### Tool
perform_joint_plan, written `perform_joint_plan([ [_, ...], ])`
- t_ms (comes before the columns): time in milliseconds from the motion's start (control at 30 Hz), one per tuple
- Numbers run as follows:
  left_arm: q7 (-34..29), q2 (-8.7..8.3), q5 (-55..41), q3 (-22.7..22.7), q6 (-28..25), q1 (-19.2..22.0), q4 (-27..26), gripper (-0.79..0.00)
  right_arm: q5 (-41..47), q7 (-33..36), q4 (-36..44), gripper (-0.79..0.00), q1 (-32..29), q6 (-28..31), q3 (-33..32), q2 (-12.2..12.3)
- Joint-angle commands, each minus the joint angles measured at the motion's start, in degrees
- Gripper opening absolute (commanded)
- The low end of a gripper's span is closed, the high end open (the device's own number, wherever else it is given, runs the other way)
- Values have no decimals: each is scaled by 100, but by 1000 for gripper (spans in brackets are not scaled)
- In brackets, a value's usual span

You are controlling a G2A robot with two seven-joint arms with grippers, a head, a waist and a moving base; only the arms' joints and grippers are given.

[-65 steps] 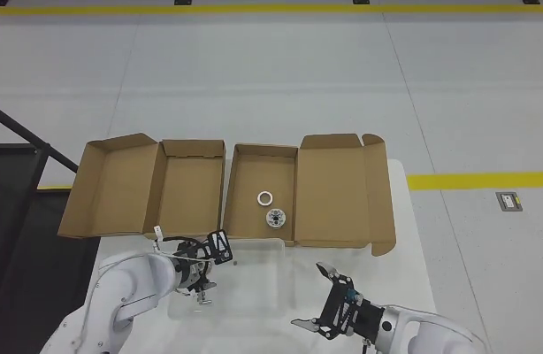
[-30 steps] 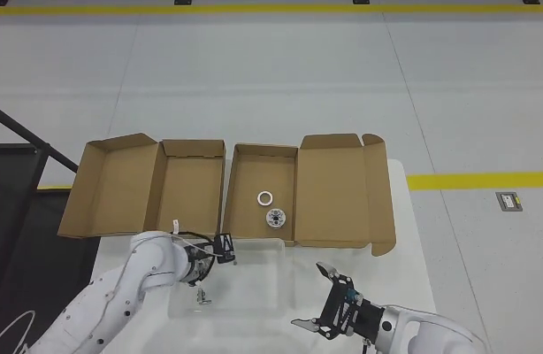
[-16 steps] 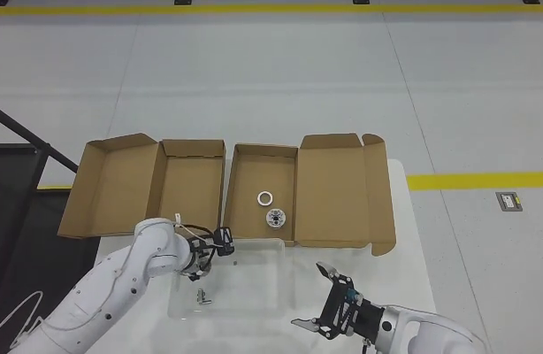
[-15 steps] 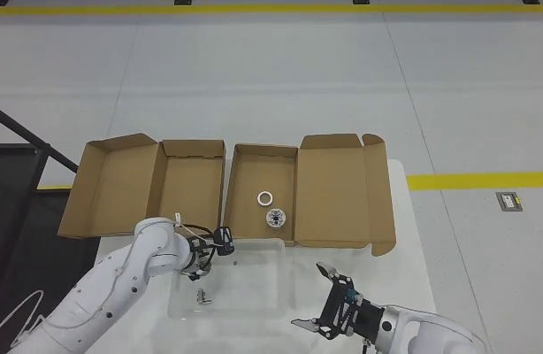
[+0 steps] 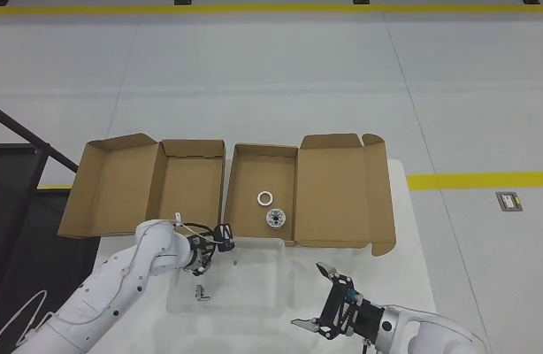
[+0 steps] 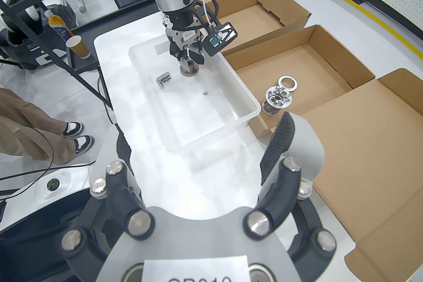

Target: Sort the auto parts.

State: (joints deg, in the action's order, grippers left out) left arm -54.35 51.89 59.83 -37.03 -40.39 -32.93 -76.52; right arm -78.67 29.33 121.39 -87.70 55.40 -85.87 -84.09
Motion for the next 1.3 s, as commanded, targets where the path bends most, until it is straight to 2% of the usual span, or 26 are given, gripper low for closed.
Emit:
perform_joint_plan([
  [0,-36,-9,37,-25,-2,-25,-32,-434,0,0,0,0,0,0,0,0],
  [233,-154,-40,116,-131,37,-136,-114,-431,0,0,0,0,0,0,0,0],
  [467,-217,2,305,-84,89,-179,-105,-437,0,0,0,0,0,0,0,0],
  [867,-140,109,454,-30,95,-163,66,-505,0,0,0,0,0,0,0,0],
  [900,-144,119,463,-22,86,-159,79,-523,0,0,0,0,0,0,0,0],
  [1067,-142,156,485,-23,57,-144,115,-785,0,0,0,0,0,0,0,0],
  [1267,-92,124,444,-159,-82,-206,-41,-785,0,0,0,0,0,0,0,0],
])
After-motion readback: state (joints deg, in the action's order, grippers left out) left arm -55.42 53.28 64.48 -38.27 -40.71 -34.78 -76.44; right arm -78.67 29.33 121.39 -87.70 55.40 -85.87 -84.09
